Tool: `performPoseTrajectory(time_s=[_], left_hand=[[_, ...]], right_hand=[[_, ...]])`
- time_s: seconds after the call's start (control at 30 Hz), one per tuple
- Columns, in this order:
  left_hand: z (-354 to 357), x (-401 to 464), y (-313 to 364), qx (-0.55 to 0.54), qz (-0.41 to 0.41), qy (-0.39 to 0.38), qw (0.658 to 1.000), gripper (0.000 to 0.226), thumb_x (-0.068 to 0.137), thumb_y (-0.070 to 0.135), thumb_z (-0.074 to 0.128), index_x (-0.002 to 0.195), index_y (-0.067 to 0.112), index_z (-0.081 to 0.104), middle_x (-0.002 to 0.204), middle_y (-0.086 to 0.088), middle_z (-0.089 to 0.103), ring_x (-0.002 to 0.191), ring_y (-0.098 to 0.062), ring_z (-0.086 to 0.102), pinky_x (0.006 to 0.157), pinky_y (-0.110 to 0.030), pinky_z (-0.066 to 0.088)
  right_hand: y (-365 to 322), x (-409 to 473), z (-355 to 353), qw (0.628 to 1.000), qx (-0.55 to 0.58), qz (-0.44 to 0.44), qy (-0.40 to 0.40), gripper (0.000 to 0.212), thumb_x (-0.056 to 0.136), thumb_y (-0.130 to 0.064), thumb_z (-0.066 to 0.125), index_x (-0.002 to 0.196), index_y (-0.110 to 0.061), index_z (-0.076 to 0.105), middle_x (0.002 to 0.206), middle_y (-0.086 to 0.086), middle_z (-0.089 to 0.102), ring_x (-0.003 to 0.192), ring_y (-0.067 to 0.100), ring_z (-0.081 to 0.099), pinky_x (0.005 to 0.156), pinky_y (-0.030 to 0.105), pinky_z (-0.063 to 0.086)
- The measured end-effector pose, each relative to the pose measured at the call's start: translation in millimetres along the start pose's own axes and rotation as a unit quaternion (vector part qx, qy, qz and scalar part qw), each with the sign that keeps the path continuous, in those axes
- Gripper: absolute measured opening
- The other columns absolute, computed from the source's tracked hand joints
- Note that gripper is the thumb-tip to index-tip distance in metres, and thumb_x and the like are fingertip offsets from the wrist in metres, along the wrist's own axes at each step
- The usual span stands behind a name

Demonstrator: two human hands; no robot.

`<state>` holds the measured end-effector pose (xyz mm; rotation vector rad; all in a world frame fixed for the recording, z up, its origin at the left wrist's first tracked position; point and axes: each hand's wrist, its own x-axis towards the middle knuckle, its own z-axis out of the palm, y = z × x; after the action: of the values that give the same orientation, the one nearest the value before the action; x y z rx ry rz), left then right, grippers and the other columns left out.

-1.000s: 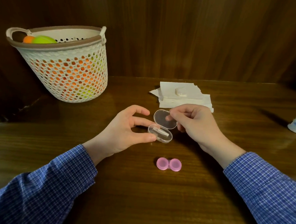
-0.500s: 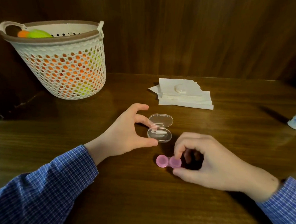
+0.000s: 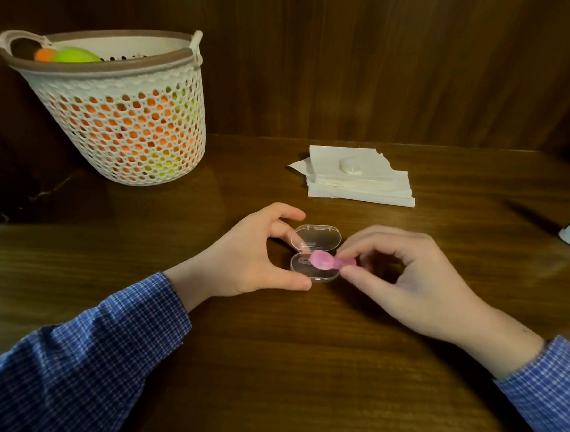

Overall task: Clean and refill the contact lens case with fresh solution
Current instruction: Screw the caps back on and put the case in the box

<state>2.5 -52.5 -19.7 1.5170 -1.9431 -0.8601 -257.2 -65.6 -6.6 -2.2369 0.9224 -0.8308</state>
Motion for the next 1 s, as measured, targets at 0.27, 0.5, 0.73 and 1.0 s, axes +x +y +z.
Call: performPoseTrajectory(time_s=[0.27, 0.5, 0.73, 1.0], left_hand=[[2, -1, 1, -0.01, 0.016, 0.002, 1.0, 0.095, 0.07, 0.038, 0.095, 0.148, 0.028, 0.043, 0.11, 0.019, 0.076, 0.119, 0.007, 0.061, 0.12, -0.029, 0.028], [3, 0, -1, -0.001, 0.021, 0.007, 1.0, 0.093, 0.07, 0.039, 0.095, 0.147, 0.033, 0.043, 0.111, 0.023, 0.074, 0.12, 0.011, 0.058, 0.106, -0.012, 0.024], [3, 0, -2, 0.007, 0.025, 0.001, 1.0, 0.095, 0.07, 0.041, 0.094, 0.148, 0.032, 0.042, 0.112, 0.021, 0.075, 0.123, 0.007, 0.059, 0.108, -0.015, 0.024], [1, -2, 1, 0.004, 0.034, -0.005, 0.999, 0.062, 0.072, 0.036, 0.093, 0.121, 0.04, 0.055, 0.117, 0.025, 0.069, 0.118, 0.009, 0.06, 0.095, -0.002, 0.038]], right_hand=[[-5, 6, 12, 0.994, -0.096, -0.022, -0.053, 0.024, 0.091, -0.043, 0.062, 0.108, -0.035, 0.078, 0.101, -0.022, 0.071, 0.098, 0.001, 0.066, 0.085, 0.027, 0.059], [-4, 7, 16, 0.993, -0.106, -0.019, -0.038, 0.025, 0.09, -0.044, 0.063, 0.106, -0.035, 0.08, 0.101, -0.021, 0.067, 0.098, 0.002, 0.063, 0.082, 0.025, 0.058], [3, 6, 22, 0.995, -0.096, 0.009, -0.004, 0.011, 0.089, -0.033, 0.076, 0.096, -0.037, 0.083, 0.092, -0.023, 0.062, 0.1, 0.002, 0.059, 0.072, 0.009, 0.048], [-2, 3, 21, 0.995, -0.092, 0.001, -0.042, 0.023, 0.087, -0.043, 0.064, 0.103, -0.04, 0.081, 0.092, -0.02, 0.062, 0.092, 0.003, 0.06, 0.072, 0.021, 0.054]])
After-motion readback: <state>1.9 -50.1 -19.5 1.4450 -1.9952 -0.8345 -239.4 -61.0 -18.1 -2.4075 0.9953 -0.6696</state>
